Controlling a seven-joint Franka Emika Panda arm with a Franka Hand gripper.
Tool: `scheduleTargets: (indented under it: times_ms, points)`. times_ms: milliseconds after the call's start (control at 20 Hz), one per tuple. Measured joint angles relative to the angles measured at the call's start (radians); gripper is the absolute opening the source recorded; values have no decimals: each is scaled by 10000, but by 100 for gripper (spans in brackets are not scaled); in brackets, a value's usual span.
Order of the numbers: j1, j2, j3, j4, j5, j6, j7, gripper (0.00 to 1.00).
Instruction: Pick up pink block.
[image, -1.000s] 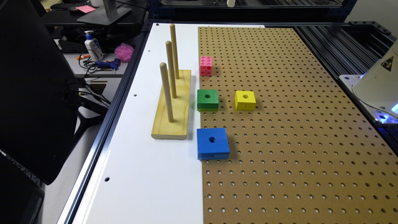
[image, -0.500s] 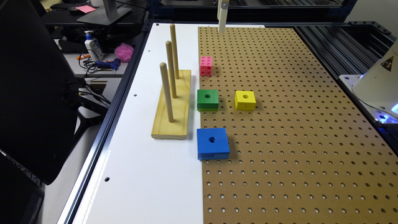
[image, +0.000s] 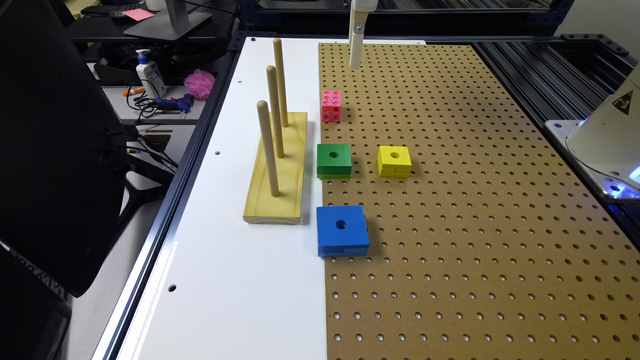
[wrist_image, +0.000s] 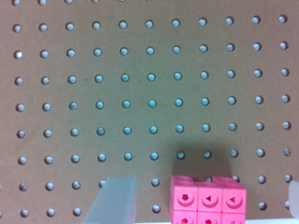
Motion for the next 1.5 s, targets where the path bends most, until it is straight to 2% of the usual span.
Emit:
scheduleTargets:
  times_ms: [100, 250, 350, 500, 650, 750, 950, 1150, 1300, 1500]
  points:
    - [1, 312, 18, -33, 0, 323, 0, 100]
    - [9, 1009, 73, -18, 1, 1064, 2, 100]
    - [9, 1207, 141, 11, 1, 1278, 16, 100]
    - [13, 1230, 212, 84, 7, 1292, 25, 100]
    - [15, 1249, 398, 227, 8, 1292, 138, 100]
    - [15, 1260, 452, 278, 8, 1292, 159, 100]
    - [14, 1409, 456, 301, 8, 1360, 158, 100]
    - [14, 1958, 456, 352, 8, 1876, 158, 100]
    - [13, 2172, 456, 440, 8, 1961, 158, 100]
    - [12, 2666, 456, 483, 8, 2408, 158, 100]
